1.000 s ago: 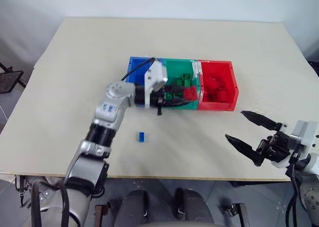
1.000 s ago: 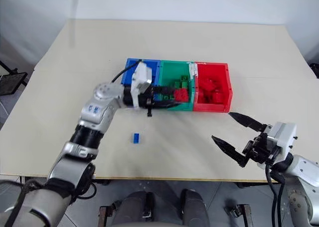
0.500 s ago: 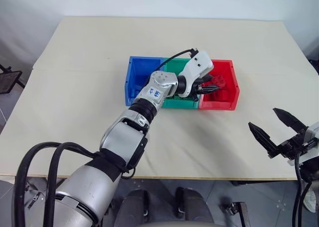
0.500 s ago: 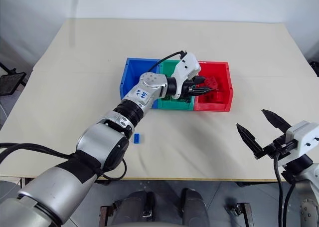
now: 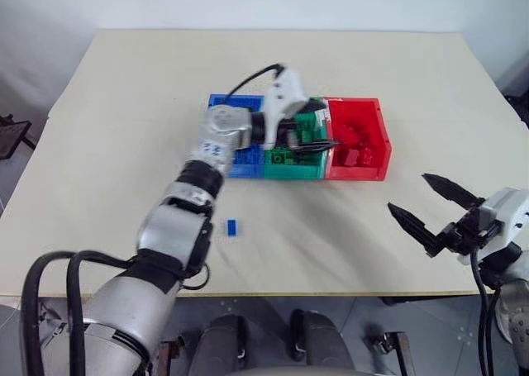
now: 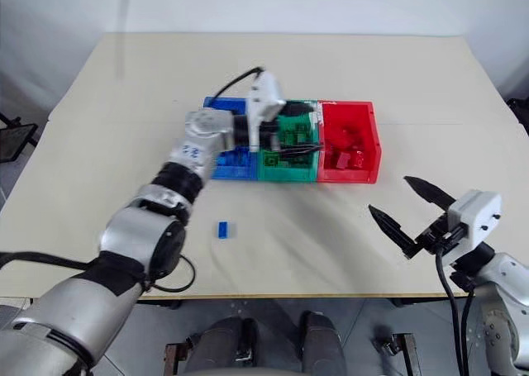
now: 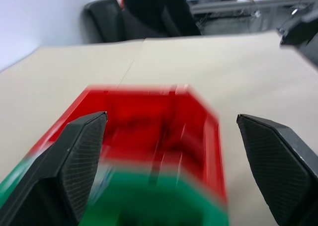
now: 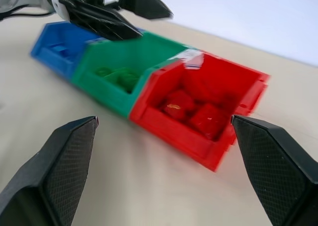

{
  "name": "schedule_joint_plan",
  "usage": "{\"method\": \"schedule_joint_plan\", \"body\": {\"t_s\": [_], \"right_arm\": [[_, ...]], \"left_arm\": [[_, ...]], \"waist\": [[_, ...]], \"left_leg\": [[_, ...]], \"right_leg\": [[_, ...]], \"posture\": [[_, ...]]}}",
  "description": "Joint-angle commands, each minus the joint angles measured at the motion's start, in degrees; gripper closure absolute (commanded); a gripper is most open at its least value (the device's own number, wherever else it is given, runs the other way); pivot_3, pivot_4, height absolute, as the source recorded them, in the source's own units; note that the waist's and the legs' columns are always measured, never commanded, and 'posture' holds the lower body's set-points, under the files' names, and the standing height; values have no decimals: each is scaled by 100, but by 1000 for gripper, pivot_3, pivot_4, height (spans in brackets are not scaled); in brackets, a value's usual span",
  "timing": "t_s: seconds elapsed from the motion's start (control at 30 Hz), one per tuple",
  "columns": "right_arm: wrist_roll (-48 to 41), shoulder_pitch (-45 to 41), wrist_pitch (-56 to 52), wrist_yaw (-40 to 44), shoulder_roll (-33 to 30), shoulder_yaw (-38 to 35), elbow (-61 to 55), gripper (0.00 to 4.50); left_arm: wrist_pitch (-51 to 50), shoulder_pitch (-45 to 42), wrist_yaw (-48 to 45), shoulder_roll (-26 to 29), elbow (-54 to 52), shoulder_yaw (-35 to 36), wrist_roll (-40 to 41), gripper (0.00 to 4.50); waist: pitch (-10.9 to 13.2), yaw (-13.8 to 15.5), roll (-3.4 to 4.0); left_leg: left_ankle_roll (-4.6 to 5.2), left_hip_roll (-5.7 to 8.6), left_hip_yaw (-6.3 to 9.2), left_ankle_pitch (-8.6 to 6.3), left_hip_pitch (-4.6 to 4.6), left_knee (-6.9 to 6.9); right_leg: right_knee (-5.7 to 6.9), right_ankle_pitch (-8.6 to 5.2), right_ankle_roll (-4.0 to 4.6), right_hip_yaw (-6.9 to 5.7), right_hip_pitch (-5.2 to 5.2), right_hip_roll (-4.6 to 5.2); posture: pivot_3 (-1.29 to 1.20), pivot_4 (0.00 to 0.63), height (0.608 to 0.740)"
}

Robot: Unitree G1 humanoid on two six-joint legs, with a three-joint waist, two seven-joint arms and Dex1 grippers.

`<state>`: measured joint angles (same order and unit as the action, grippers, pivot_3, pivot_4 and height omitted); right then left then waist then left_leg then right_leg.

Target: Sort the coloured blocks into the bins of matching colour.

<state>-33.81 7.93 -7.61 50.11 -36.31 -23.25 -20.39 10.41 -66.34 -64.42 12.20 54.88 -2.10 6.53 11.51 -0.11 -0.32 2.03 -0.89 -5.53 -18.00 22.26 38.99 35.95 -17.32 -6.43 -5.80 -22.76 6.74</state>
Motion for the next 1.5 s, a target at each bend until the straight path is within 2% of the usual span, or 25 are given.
{"method": "schedule_joint_plan", "body": {"t_s": [0.03,0.2,0.3,0.43,0.57,0.77,0.97,1.03,1.23,1.37,1.5], "right_arm": [[65,-220,288,531,-138,246,230,0],[166,-686,506,1088,-225,617,678,0],[180,-1004,589,1478,-279,862,918,0],[261,-1310,676,1984,-372,1190,1181,0],[295,-1457,705,2309,-436,1387,1339,0],[319,-1597,693,2494,-452,1517,1422,0],[293,-1599,573,2674,-518,1652,1307,0],[266,-1575,511,2695,-515,1687,1237,0],[300,-1381,466,2642,-516,1712,1008,0],[250,-1215,405,2552,-561,1605,862,0],[218,-996,418,2495,-610,1481,743,0]], "left_arm": [[-295,890,-790,787,-1426,270,522,51],[-924,2486,-869,1801,-3246,635,954,51],[-887,3549,-719,2238,-4012,1081,1166,51],[-822,4816,-520,2706,-4266,1645,1259,51],[-755,5464,-422,2935,-4422,1913,1335,51],[-945,5859,-297,2995,-4898,1932,1493,51],[-2231,5792,60,2788,-6069,910,1482,51],[-2339,5705,199,2661,-6249,613,1375,51],[-2352,5369,598,2242,-6009,-280,772,51],[-2457,5302,727,2178,-5869,-417,650,51],[-2415,5282,643,2291,-5792,-435,613,909]], "waist": [[0,-32,0],[1,23,0],[1,78,0],[0,-7,0],[1,31,1],[1,-8,1],[1,5,1],[1,3,1],[1,10,1],[1,14,1],[0,14,2]], "left_leg": [[0,-3,0,0,1,0],[3,1,9,0,6,11],[12,10,29,1,5,15],[19,16,27,-4,1,13],[16,17,36,-8,0,10],[8,16,34,-16,-1,6],[6,16,32,-18,-1,-1],[7,16,29,-19,-1,-1],[7,14,22,-18,-4,0],[8,14,18,-18,-5,0],[8,14,20,-17,-8,0]], "right_leg": [[5,0,0,2,0,-3],[2,3,-4,0,9,8],[-4,10,-16,-1,23,49],[-13,12,-19,-1,26,81],[-22,12,-19,-2,25,91],[-31,18,-9,1,24,101],[-31,19,-9,-3,23,99],[-32,19,-10,-2,23,97],[-29,19,-10,-8,22,88],[-30,19,-11,-14,22,87],[-29,19,-10,-7,24,91]], "posture": [[0,150,740],[0,150,740],[0,150,740],[0,150,740],[0,150,740],[0,150,740],[0,150,740],[0,150,740],[0,150,740],[0,150,740],[0,150,740]]}}
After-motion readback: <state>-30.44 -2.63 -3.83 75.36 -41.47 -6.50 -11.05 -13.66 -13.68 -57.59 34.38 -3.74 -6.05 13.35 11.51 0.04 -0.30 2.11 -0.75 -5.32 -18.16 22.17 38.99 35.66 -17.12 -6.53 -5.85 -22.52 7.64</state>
